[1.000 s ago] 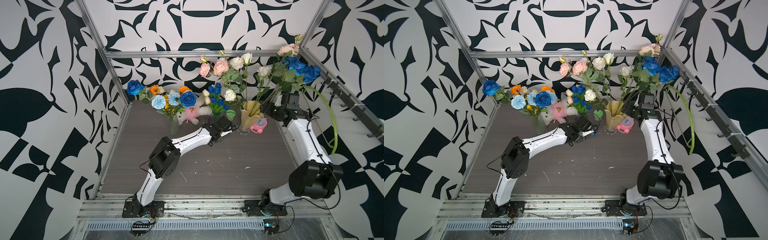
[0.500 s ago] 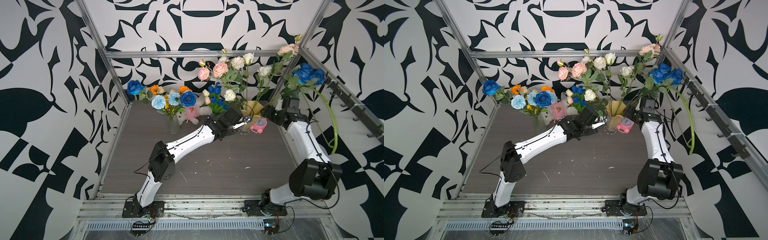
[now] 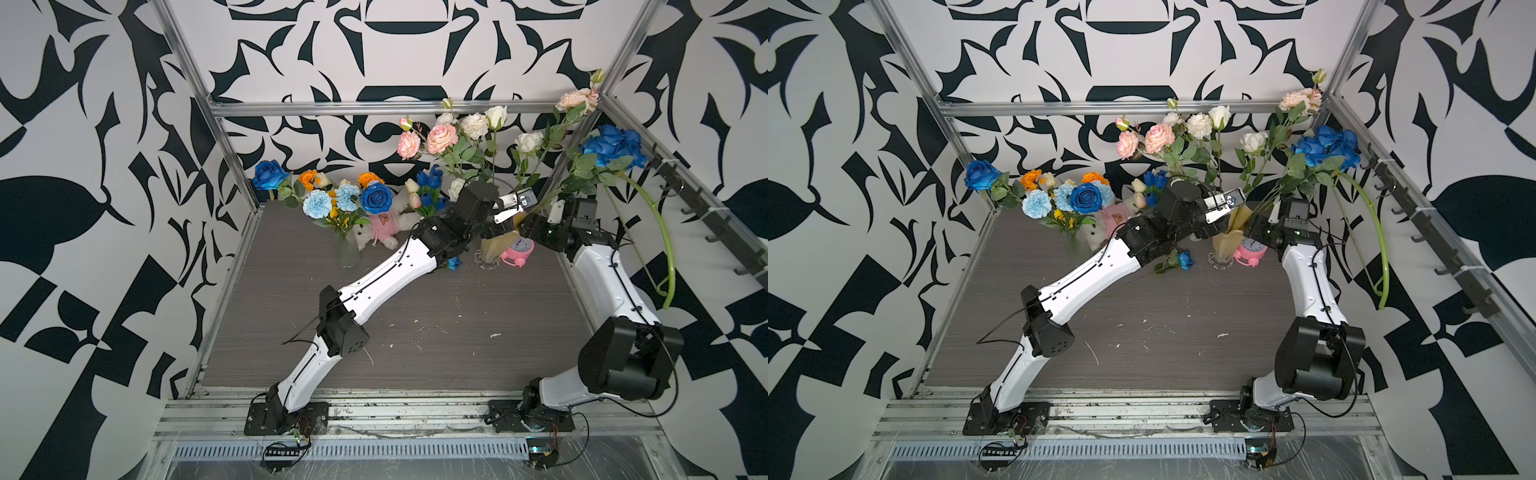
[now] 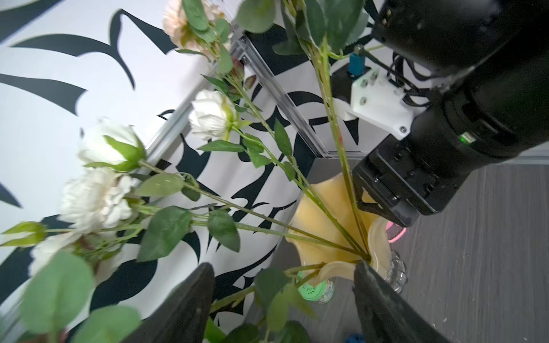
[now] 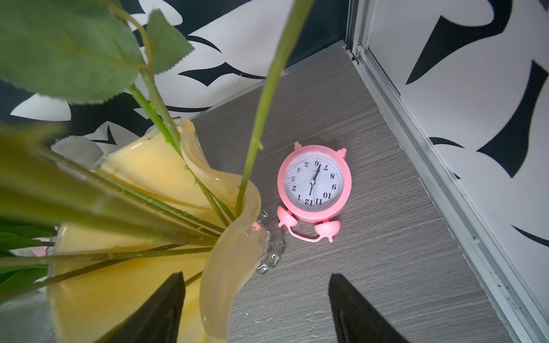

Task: Pick out blue flowers from the vase
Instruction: Place the flower at the center of the board, then pick up the flower from the vase.

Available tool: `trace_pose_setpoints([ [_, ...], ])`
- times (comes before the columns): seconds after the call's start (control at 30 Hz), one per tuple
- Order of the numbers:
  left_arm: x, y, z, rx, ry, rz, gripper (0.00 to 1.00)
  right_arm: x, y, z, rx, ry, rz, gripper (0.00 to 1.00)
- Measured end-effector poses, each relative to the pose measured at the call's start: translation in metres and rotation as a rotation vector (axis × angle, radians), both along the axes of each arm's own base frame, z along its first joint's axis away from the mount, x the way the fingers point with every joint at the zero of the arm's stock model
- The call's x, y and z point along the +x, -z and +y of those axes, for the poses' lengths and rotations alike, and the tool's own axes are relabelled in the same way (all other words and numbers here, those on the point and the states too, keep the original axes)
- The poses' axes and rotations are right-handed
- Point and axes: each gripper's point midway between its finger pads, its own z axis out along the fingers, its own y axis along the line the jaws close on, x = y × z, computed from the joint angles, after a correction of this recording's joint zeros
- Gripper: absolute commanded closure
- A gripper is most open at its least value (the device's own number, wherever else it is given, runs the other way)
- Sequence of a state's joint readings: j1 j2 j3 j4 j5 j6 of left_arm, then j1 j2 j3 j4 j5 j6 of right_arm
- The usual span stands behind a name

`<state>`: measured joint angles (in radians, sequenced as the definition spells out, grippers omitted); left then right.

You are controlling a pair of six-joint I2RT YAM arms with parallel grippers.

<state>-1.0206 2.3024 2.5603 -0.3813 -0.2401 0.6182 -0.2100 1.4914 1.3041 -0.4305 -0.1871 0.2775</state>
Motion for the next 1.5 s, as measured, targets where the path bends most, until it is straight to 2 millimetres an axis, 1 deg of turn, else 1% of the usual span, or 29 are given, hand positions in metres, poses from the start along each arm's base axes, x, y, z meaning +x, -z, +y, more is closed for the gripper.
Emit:
trace_pose_setpoints([
  [0.03,0.0,0.008,-0.005,0.004,0.016,0.007,0.16,-0.001,0.003,0.0,0.003,0.002,0.002,0.24],
  [0.07,0.0,0.012,-0.008,0.002,0.027,0.012,0.11,-0.001,0.003,0.0,0.004,0.004,-0.007,0.24],
  [0.13,-0.002,0.017,-0.015,-0.009,0.059,0.014,0.06,-0.004,0.002,-0.001,0.004,0.011,-0.023,0.24],
  [0.27,-0.004,0.007,-0.024,-0.079,0.104,0.0,0.04,-0.012,-0.001,0.001,0.001,0.011,-0.04,0.23],
  [0.37,-0.004,-0.001,-0.031,-0.132,0.129,-0.018,0.03,-0.013,-0.001,0.001,-0.002,0.011,-0.048,0.23],
  [0.43,-0.002,-0.003,-0.036,-0.163,0.142,-0.027,0.03,-0.013,-0.001,0.001,-0.004,0.012,-0.056,0.23],
  [0.57,0.002,0.003,-0.046,-0.195,0.171,-0.036,0.03,-0.013,-0.001,0.001,-0.008,0.01,-0.065,0.23],
  [0.7,0.004,0.01,-0.054,-0.215,0.2,-0.045,0.07,-0.013,-0.001,0.001,-0.01,0.009,-0.07,0.23],
  [0.8,0.004,0.013,-0.058,-0.233,0.222,-0.043,0.12,-0.013,-0.002,0.001,-0.01,0.004,-0.074,0.23],
  [0.87,0.002,0.012,-0.06,-0.247,0.236,-0.04,0.14,-0.012,-0.002,0.003,-0.007,-0.003,-0.078,0.23],
  [0.9,0.002,0.01,-0.06,-0.256,0.24,-0.043,0.19,-0.012,-0.003,0.003,-0.006,-0.007,-0.079,0.23],
  [1.0,-0.001,0.0,-0.061,-0.296,0.256,-0.057,0.26,-0.011,-0.004,0.006,0.0,-0.022,-0.086,0.23],
  [1.1,-0.004,-0.006,-0.062,-0.319,0.274,-0.059,0.32,-0.011,-0.005,0.008,0.002,-0.034,-0.091,0.23],
  [1.2,-0.006,-0.007,-0.063,-0.325,0.29,-0.06,0.33,-0.01,-0.005,0.009,0.002,-0.043,-0.095,0.23],
  [1.43,-0.008,-0.003,-0.065,-0.32,0.304,-0.053,0.33,-0.009,-0.007,0.015,0.009,-0.067,-0.103,0.23],
  [1.5,-0.009,-0.006,-0.064,-0.329,0.306,-0.057,0.36,-0.009,-0.007,0.018,0.009,-0.079,-0.106,0.23],
])
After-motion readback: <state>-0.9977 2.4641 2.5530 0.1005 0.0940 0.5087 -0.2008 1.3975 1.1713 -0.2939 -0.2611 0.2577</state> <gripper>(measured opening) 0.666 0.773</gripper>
